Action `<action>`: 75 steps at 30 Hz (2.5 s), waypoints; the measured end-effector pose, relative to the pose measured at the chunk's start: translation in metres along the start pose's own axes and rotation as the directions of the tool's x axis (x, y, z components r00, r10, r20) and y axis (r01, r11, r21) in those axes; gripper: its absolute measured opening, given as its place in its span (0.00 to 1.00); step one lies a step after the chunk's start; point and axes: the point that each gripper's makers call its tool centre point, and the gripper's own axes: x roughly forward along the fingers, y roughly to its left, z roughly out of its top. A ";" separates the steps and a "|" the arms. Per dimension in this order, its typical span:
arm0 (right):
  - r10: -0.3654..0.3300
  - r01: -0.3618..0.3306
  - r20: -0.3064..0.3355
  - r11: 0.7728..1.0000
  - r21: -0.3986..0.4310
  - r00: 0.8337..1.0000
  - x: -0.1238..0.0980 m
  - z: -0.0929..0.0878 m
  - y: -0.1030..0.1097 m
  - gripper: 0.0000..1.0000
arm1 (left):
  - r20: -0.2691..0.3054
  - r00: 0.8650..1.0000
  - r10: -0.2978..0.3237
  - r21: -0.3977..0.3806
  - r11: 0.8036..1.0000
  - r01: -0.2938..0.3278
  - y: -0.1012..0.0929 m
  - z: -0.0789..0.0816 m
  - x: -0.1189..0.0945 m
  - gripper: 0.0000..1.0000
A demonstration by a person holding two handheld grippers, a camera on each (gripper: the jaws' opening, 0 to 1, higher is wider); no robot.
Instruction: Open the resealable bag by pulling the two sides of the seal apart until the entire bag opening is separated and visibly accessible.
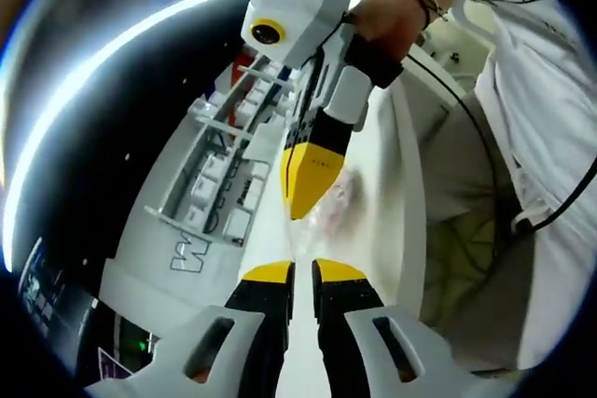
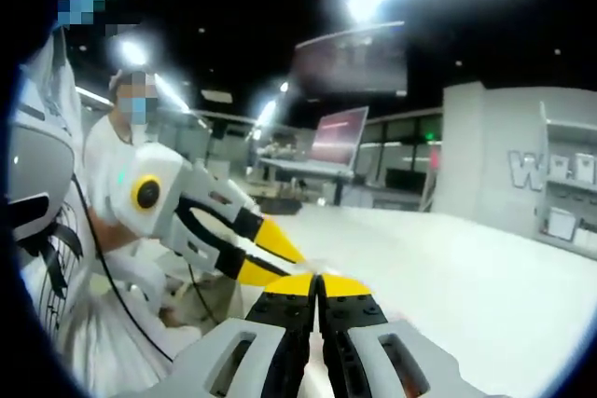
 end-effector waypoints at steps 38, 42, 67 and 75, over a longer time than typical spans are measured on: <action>0.050 -0.077 0.158 0.982 0.172 0.986 -0.017 0.051 -0.014 0.11 | -0.013 0.998 0.060 0.144 0.988 -0.057 0.003 0.004 0.010 0.01; 0.050 -0.064 0.099 0.986 0.151 0.994 -0.009 0.039 -0.011 0.06 | -0.004 0.998 0.062 0.146 0.987 -0.060 0.005 0.007 0.010 0.01; 0.225 -0.146 -0.164 0.908 0.392 0.960 0.018 0.003 0.012 0.07 | 0.024 0.997 0.075 0.268 0.960 -0.078 0.015 0.014 0.008 0.01; 0.239 -0.149 -0.170 0.896 0.419 0.956 0.015 -0.005 0.015 0.05 | 0.040 0.996 0.079 0.325 0.942 -0.088 0.020 0.019 0.008 0.01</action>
